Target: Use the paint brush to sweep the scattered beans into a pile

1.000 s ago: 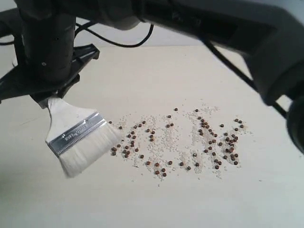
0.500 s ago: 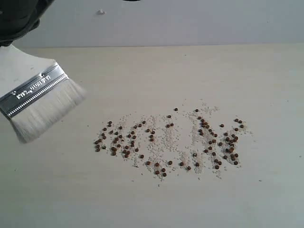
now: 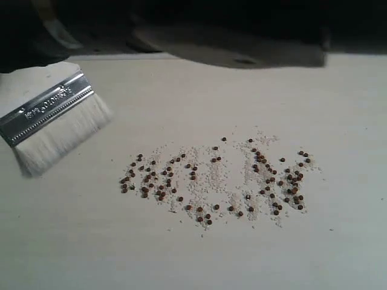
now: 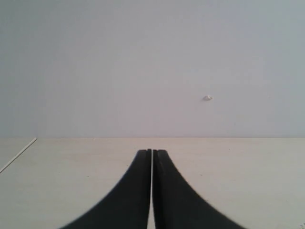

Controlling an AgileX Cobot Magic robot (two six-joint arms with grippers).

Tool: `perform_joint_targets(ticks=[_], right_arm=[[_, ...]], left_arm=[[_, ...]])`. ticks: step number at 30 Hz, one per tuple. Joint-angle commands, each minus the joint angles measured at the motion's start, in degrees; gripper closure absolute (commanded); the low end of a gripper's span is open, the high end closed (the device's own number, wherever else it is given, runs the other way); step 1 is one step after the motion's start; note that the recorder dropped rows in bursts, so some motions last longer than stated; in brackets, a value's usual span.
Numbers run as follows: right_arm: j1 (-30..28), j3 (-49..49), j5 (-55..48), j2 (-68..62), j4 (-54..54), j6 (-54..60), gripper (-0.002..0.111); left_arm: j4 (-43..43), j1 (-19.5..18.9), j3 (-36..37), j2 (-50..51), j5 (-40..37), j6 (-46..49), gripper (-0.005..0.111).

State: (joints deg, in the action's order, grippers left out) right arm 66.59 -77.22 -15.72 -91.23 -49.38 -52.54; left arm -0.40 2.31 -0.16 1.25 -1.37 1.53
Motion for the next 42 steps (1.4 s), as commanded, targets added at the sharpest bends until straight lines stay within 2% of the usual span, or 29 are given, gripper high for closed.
perform_joint_targets(ticks=[1,3,4,12,24,27,29,33,35,38,42], right_arm=[[0.07,10.43,3.04,7.80,-27.17,-26.02,0.108],[0.07,18.13,-2.97,13.16,-50.57,-54.47,0.108],[0.07,20.84,-6.17,15.19,-50.57,-56.84,0.108],[0.07,33.43,-23.56,31.52,-50.57,-55.58,0.108],[0.07,37.90,-22.47,50.84,-48.40,-52.44,0.108],[0.07,38.42,-23.77,51.96,-34.43,-39.36,0.108],[0.07,37.86,-27.31,51.96,-31.43,-31.27,0.108],[0.07,32.31,-30.34,53.09,-39.21,-30.69,0.108],[0.07,31.42,-30.34,53.88,-36.57,-31.33,0.108],[0.07,36.01,-31.67,54.11,-29.55,-27.47,0.108],[0.07,38.16,-32.30,54.03,-32.66,-25.91,0.108]], left_arm=[[-0.12,-0.03,0.16,0.15,0.26,-0.19,0.103],[-0.12,-0.03,0.16,0.15,0.26,-0.19,0.103],[-0.12,-0.03,0.16,0.15,0.26,-0.19,0.103],[-0.12,-0.03,0.16,0.15,0.26,-0.19,0.103],[-0.12,-0.03,0.16,0.15,0.26,-0.19,0.103],[-0.12,-0.03,0.16,0.15,0.26,-0.19,0.103],[-0.12,-0.03,0.16,0.15,0.26,-0.19,0.103],[-0.12,-0.03,0.16,0.15,0.26,-0.19,0.103],[-0.12,-0.03,0.16,0.15,0.26,-0.19,0.103],[-0.12,-0.03,0.16,0.15,0.26,-0.19,0.103],[-0.12,-0.03,0.16,0.15,0.26,-0.19,0.103]])
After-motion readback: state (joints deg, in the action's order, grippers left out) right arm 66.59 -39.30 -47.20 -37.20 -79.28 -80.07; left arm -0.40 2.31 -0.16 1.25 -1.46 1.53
